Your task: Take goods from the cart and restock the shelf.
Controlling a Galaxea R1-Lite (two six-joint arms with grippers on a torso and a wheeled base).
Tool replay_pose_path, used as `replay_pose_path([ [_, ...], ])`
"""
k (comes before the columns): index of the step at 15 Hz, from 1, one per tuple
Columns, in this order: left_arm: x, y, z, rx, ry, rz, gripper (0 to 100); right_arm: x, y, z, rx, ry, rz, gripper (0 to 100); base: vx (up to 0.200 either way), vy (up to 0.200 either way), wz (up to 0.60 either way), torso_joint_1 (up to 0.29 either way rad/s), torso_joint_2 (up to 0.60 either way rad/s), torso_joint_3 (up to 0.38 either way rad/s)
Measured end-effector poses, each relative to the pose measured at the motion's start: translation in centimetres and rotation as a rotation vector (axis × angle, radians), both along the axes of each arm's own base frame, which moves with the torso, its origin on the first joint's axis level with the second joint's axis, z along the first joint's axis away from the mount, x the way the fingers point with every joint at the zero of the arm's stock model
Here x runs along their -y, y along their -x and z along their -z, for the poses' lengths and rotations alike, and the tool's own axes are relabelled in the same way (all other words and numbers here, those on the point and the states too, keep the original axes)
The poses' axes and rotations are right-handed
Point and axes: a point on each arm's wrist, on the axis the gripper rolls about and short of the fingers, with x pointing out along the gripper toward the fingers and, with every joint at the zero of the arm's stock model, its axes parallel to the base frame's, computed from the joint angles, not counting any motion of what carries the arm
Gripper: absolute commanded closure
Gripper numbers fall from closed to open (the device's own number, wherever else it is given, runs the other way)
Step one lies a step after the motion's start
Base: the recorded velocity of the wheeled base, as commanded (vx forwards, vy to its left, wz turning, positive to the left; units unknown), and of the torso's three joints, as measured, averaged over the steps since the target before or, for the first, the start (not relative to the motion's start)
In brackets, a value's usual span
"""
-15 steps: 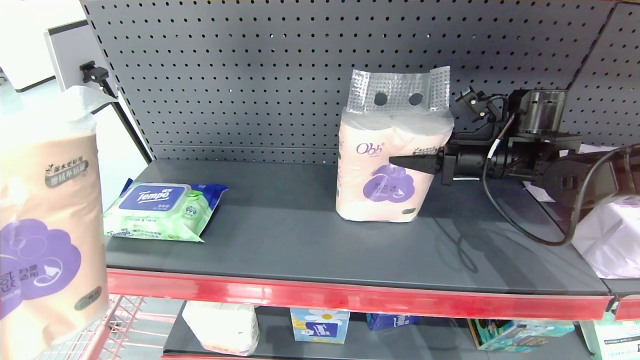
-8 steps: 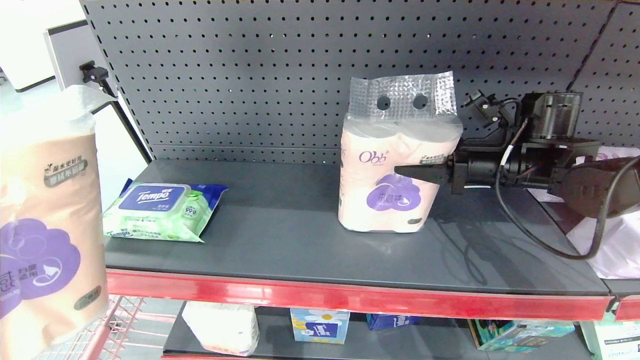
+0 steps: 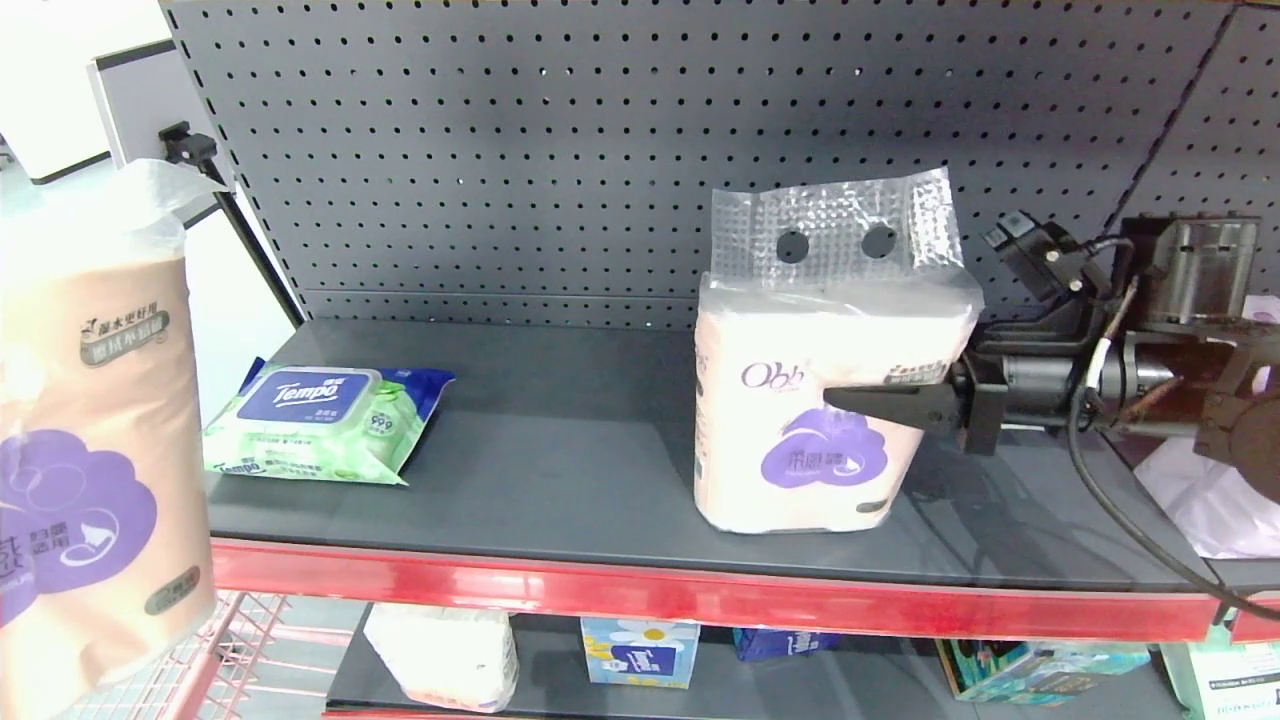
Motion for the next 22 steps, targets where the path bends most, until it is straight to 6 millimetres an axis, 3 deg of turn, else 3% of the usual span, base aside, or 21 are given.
replay_pose_path([
  [2,0.0,0.0,0.0,0.002,0.001,0.0,100,-0.4,1.8,0.7,-0.016,0.011,-0.026,100,0.0,0.0,0.0,0.0,0.0,0.0],
  [5,0.0,0.1,0.0,0.004,0.001,0.0,100,-0.6,3.0,1.0,-0.006,0.022,-0.048,100,0.0,0.0,0.0,0.0,0.0,0.0],
  [18,0.0,0.1,0.1,0.001,0.0,0.001,100,-0.9,3.2,1.2,0.002,0.032,-0.071,100,0.0,0.0,0.0,0.0,0.0,0.0],
  [19,0.0,0.1,0.1,-0.001,0.0,0.002,100,-1.0,3.1,1.3,0.009,0.036,-0.072,0,0.0,0.0,0.0,0.0,0.0,0.0],
  [22,0.0,0.1,0.2,-0.004,-0.001,0.004,100,-0.9,3.1,1.6,-0.008,0.042,-0.066,0,0.0,0.0,0.0,0.0,0.0,0.0],
])
